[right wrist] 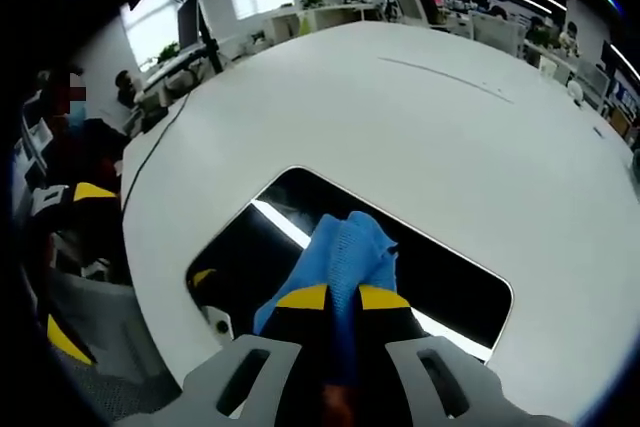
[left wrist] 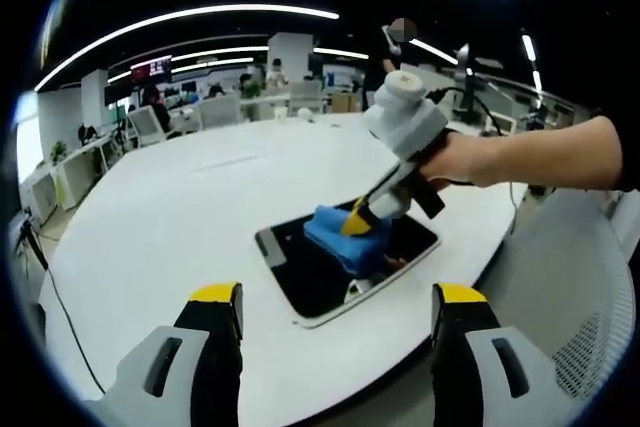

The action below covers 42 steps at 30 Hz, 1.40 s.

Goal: Wipe the mirror surface with the cleaning cloth until all visible marks leave the cleaned area.

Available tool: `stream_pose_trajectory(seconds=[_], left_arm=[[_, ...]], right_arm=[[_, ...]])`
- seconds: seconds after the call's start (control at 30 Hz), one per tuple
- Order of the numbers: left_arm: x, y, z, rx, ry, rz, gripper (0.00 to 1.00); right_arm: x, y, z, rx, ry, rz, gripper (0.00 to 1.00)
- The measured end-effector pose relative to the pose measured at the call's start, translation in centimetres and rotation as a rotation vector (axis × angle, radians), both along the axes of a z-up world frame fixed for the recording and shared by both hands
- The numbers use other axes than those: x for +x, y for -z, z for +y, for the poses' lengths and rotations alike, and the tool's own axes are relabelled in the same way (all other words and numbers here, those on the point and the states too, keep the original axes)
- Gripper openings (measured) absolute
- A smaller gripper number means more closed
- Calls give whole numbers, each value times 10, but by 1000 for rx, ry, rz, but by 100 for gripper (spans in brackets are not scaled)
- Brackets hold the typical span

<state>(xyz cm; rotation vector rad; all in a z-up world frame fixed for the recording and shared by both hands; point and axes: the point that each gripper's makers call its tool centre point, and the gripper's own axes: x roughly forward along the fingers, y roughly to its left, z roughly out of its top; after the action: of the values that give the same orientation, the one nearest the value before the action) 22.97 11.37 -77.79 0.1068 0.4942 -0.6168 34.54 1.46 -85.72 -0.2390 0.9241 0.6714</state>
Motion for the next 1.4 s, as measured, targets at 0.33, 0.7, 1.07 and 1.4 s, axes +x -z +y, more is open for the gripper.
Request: stream_pose_trajectory(seconds=[0.33, 0.7, 1.07, 1.4], left_arm=[[1, -1, 0, -6, -6, -4, 76], [0, -1, 0, -5, 3, 0, 73], [-2, 1, -2, 0, 16, 7, 76], [0, -1, 1, 6, -1, -9, 77]], right_arm=[[-1, -1, -11, 3, 12, 10, 4], [-1, 0, -14, 3, 17, 10, 4], [-1, 0, -19, 31, 32, 18, 4], [-3, -1, -24, 33, 40, 19, 4]])
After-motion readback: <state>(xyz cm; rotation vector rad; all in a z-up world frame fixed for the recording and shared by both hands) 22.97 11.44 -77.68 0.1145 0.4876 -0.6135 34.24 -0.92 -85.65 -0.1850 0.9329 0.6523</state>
